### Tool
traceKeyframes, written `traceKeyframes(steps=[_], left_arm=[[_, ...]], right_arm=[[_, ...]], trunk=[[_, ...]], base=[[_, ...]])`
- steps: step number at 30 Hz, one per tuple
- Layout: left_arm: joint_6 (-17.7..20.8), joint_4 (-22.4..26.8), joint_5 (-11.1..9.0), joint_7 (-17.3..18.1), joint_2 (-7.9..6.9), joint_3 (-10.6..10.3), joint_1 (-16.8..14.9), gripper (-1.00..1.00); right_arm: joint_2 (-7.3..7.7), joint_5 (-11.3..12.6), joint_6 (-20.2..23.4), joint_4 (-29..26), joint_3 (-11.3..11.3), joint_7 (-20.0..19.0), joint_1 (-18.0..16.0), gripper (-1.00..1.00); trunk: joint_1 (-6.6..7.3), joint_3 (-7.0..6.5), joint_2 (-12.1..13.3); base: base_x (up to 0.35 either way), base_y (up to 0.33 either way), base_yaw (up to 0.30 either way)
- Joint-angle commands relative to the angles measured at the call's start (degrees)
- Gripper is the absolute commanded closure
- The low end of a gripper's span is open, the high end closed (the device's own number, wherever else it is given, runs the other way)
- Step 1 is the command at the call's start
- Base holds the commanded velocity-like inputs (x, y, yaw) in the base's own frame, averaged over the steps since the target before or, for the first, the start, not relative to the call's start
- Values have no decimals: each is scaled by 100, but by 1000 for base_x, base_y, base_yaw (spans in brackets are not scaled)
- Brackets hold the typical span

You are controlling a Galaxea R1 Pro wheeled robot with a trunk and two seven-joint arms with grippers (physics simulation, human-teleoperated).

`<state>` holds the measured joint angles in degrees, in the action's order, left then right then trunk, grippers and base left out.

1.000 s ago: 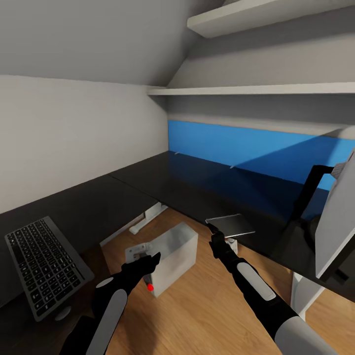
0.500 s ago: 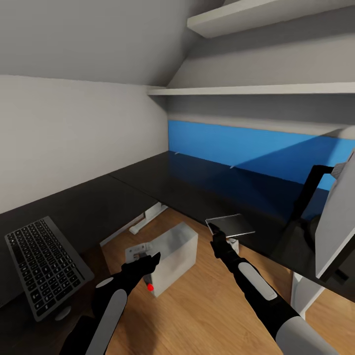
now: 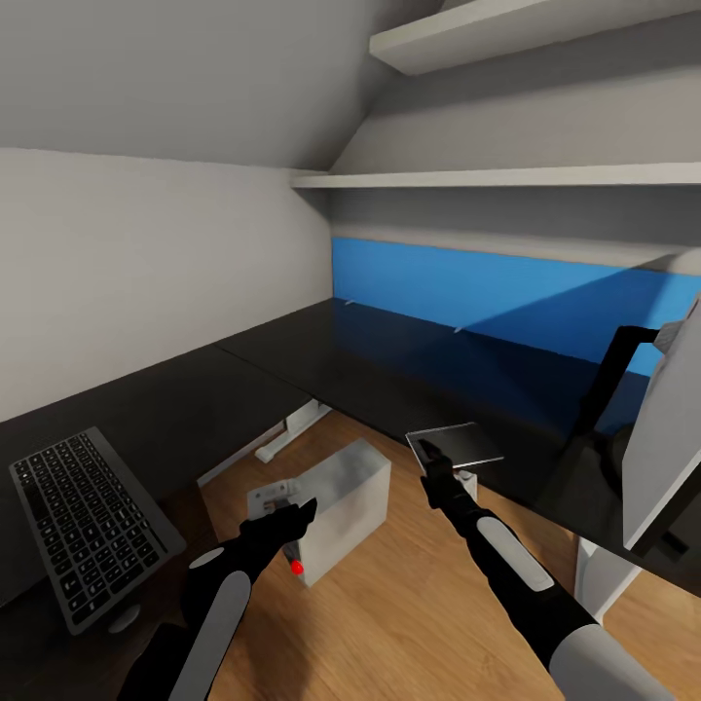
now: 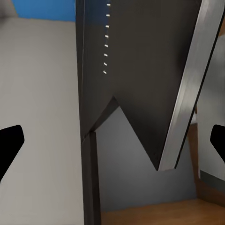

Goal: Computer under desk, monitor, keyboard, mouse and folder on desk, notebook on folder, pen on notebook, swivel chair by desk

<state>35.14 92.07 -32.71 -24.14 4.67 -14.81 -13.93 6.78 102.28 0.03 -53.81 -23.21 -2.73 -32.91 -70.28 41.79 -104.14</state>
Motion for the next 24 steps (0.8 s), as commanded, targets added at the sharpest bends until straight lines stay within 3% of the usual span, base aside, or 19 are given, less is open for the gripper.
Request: traceKeyframes(steps=[1, 17, 24], left_arm=[[11, 6, -60, -56, 0, -4, -4, -100], [11, 4, -58, -56, -1, -4, -4, -100], [11, 4, -60, -56, -1, -4, -4, -100]], right_arm=[[8, 61, -3, 2, -10, -26, -5, -100], [18, 56, -3, 10, 59, -26, -5, -100], [99, 63, -3, 11, 82, -26, -5, -100]], trunk=[[1, 5, -3], [1, 5, -3], [1, 5, -3]], base=[[0, 0, 0], [0, 0, 0], [0, 0, 0]])
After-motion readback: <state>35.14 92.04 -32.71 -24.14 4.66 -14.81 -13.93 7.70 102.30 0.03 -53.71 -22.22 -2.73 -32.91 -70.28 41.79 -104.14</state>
